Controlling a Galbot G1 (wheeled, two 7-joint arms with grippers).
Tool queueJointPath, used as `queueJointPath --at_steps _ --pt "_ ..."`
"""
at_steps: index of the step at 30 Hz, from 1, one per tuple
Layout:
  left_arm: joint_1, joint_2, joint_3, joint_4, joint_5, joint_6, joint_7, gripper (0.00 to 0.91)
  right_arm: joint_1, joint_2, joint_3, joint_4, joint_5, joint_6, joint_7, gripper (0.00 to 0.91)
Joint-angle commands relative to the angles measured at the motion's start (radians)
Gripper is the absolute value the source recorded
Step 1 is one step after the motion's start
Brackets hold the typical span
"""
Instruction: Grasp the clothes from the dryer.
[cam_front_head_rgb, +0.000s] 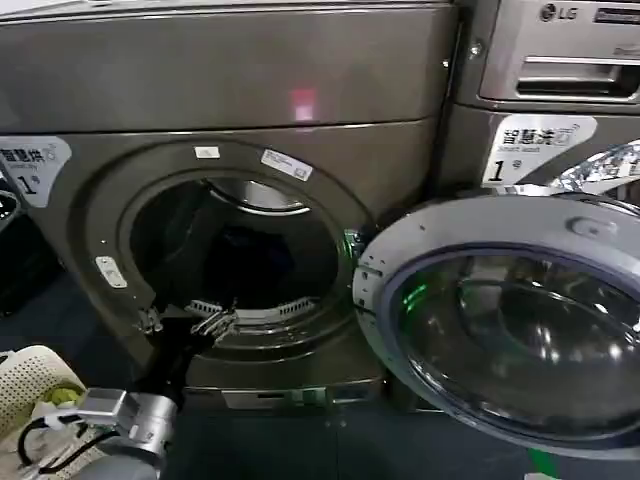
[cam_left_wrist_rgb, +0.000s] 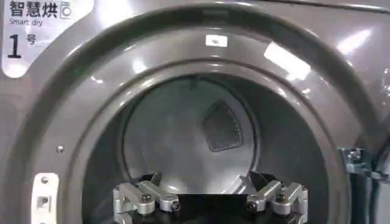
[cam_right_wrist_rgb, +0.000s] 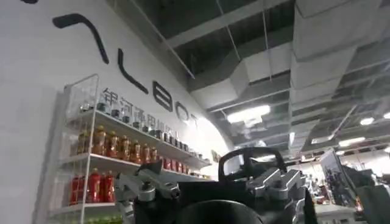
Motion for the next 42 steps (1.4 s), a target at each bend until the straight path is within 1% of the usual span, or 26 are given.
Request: queueJointPath --at_steps 1,16,18,21,25,28,32,37,39,40,42 --pt "0.004 0.001 -0.002 -0.001 0.001 0.0 0.0 0.907 0.001 0.0 -0.001 -0.001 0.0 0.002 0.001 0.907" --pt "0.013 0.002 -0.005 -0.007 0.001 0.0 0.0 0.907 0.003 0.0 -0.01 0.005 0.001 0.002 0.004 0.907" --pt "0.009 0.002 -0.007 -0.001 0.003 -0.002 0.002 0.907 0.003 -0.001 -0.009 0.008 -0.006 -0.007 0.008 0.907" --pt "-0.016 0.006 -0.009 0.037 0.0 -0.013 0.005 0.907 -0.004 0.001 0.006 0.014 -0.03 -0.021 0.001 0.907" --pt "-0.103 0.014 -0.026 0.105 -0.053 -0.011 0.005 0.907 -0.014 0.003 0.018 0.025 -0.037 -0.007 -0.016 0.907" --pt "-0.193 0.041 -0.026 0.211 -0.06 -0.043 0.007 0.907 -0.029 0.002 0.037 0.029 -0.026 0.0 -0.02 0.907" --pt "-0.355 0.063 0.005 0.404 -0.053 -0.066 0.007 0.907 -0.056 -0.006 0.078 0.028 -0.02 0.002 -0.008 0.907" --pt "-0.558 0.066 0.063 0.687 -0.047 -0.109 0.01 0.907 -0.071 -0.007 0.11 0.016 -0.022 0.012 -0.018 0.907" --pt "-0.648 0.068 0.094 0.782 -0.038 -0.136 0.003 0.907 -0.069 -0.005 0.111 0.02 -0.019 0.015 -0.022 0.907" --pt "-0.709 0.068 0.11 0.844 -0.037 -0.148 0.005 0.907 -0.068 -0.004 0.11 0.024 -0.016 0.017 -0.02 0.907" --pt "-0.783 0.063 0.124 0.976 -0.024 -0.158 0.006 0.907 -0.068 -0.004 0.112 0.025 -0.01 0.019 -0.02 0.907"
